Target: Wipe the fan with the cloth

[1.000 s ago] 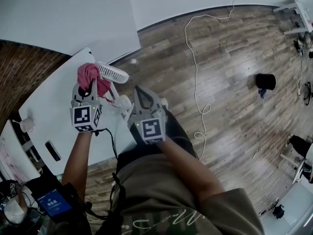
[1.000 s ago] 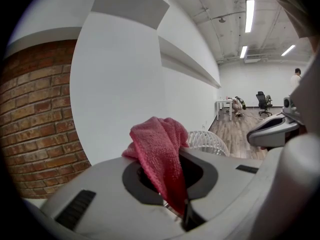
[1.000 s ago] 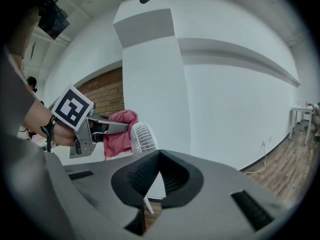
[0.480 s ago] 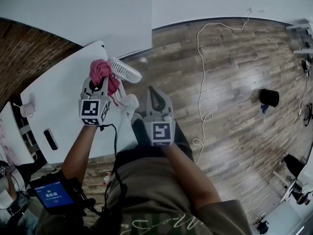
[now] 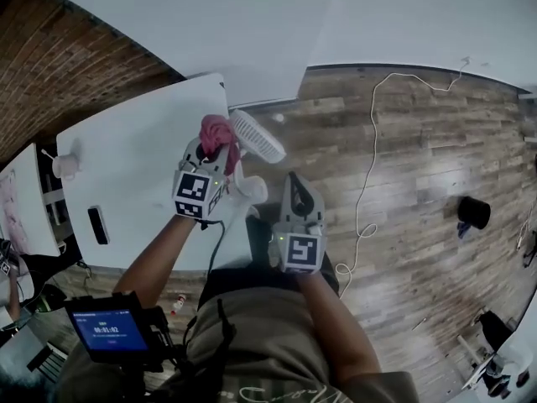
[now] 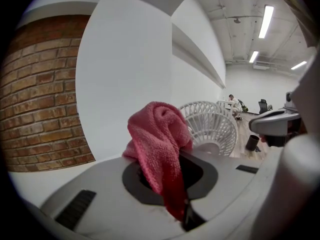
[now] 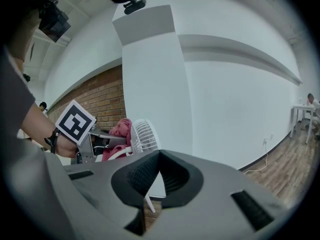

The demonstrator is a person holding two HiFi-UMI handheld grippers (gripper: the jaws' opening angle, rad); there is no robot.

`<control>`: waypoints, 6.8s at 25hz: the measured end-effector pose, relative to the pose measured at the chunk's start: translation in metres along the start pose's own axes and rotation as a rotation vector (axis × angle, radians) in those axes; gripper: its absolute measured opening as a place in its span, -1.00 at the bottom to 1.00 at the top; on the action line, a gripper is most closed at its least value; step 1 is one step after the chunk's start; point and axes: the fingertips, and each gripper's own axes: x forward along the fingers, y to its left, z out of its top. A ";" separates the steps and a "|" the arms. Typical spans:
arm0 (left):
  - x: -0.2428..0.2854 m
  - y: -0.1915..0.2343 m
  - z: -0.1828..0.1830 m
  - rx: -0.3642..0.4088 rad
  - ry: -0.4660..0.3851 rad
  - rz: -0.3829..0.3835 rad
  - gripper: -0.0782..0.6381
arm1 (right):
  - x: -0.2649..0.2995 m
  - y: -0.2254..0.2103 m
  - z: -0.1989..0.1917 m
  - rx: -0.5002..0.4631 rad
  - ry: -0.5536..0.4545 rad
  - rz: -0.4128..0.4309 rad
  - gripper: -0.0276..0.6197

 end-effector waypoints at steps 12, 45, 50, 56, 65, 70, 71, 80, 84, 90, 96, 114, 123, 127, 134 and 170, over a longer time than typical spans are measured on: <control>0.011 -0.004 -0.037 -0.006 0.074 -0.024 -0.64 | -0.006 -0.003 -0.001 -0.036 0.006 0.005 -0.91; -0.084 -0.023 0.059 -0.126 -0.165 0.112 -0.64 | -0.033 0.028 0.052 -0.087 -0.125 0.105 -0.91; -0.075 -0.021 0.045 -0.194 -0.137 0.143 -0.64 | -0.028 0.033 0.054 -0.088 -0.121 0.142 -0.91; -0.054 -0.033 0.045 -0.203 -0.147 0.120 -0.64 | -0.015 0.019 0.048 -0.087 -0.101 0.151 -0.91; -0.032 -0.037 0.020 -0.246 -0.093 0.144 -0.64 | -0.008 0.004 0.056 -0.091 -0.096 0.137 -0.91; -0.024 -0.038 0.010 -0.217 -0.051 0.140 -0.64 | -0.004 -0.008 0.050 -0.070 -0.078 0.123 -0.91; -0.024 -0.039 0.009 -0.211 -0.043 0.136 -0.64 | -0.004 -0.008 0.048 -0.071 -0.074 0.125 -0.91; -0.023 -0.049 0.000 -0.148 0.011 0.098 -0.63 | -0.007 0.002 0.037 -0.064 -0.060 0.141 -0.91; -0.023 -0.049 0.001 -0.111 0.030 0.100 -0.63 | -0.011 -0.002 0.033 -0.056 -0.053 0.127 -0.91; -0.026 -0.048 0.001 -0.100 0.024 0.098 -0.63 | -0.014 -0.013 0.024 -0.062 -0.065 0.103 -0.91; -0.029 -0.047 -0.001 -0.124 0.020 0.112 -0.63 | -0.015 -0.011 0.026 -0.030 -0.053 0.104 -0.91; -0.038 -0.058 -0.012 -0.126 0.023 0.132 -0.63 | -0.013 -0.003 0.017 -0.025 -0.051 0.115 -0.91; -0.042 -0.066 -0.008 -0.114 0.017 0.141 -0.63 | -0.011 0.001 0.017 -0.027 -0.051 0.119 -0.91; -0.044 -0.069 -0.009 -0.121 0.028 0.134 -0.64 | -0.010 0.000 0.017 -0.026 -0.049 0.117 -0.91; -0.048 -0.071 -0.018 -0.124 0.021 0.153 -0.64 | -0.010 0.001 0.017 -0.028 -0.053 0.120 -0.91; -0.068 -0.097 -0.033 -0.097 0.040 0.113 -0.64 | -0.013 0.004 0.015 -0.027 -0.046 0.121 -0.91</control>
